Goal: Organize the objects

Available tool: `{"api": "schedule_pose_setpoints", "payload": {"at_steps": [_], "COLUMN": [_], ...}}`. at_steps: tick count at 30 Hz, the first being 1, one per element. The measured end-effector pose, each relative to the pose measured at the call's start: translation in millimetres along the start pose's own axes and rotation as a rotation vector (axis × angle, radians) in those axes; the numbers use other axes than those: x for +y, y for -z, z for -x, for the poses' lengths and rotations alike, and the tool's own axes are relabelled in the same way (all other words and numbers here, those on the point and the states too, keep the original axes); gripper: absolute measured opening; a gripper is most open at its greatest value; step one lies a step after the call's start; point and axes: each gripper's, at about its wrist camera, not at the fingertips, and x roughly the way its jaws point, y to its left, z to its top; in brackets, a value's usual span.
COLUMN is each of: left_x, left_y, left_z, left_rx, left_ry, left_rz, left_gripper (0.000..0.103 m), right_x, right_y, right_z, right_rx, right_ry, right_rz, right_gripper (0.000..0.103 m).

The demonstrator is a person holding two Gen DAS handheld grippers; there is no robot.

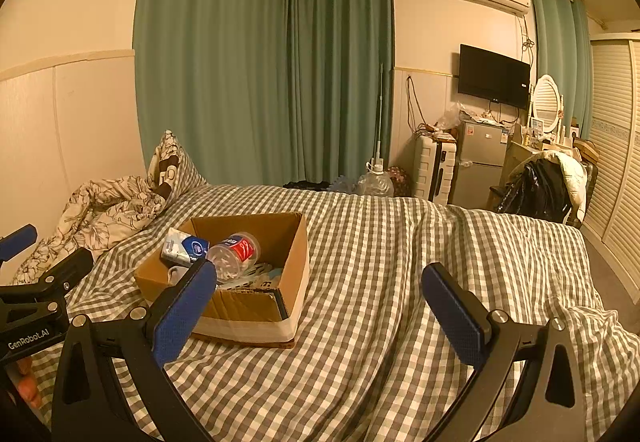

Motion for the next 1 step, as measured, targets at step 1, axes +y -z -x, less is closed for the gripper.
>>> {"api": "schedule_pose_setpoints", "payload": {"at_steps": [1], "left_x": [-0.1], "left_y": [0.0], "left_z": [-0.1], "left_rx": [0.0], "left_ry": [0.0], "left_rz": [-0.002], "left_gripper": [0.103], "right_x": [-0.4], "right_y": [0.7], "right_z": [0.4], "right_rx": [0.0], "right_ry": [0.0], "right_rz": [0.0], "right_gripper": [0.103]}}
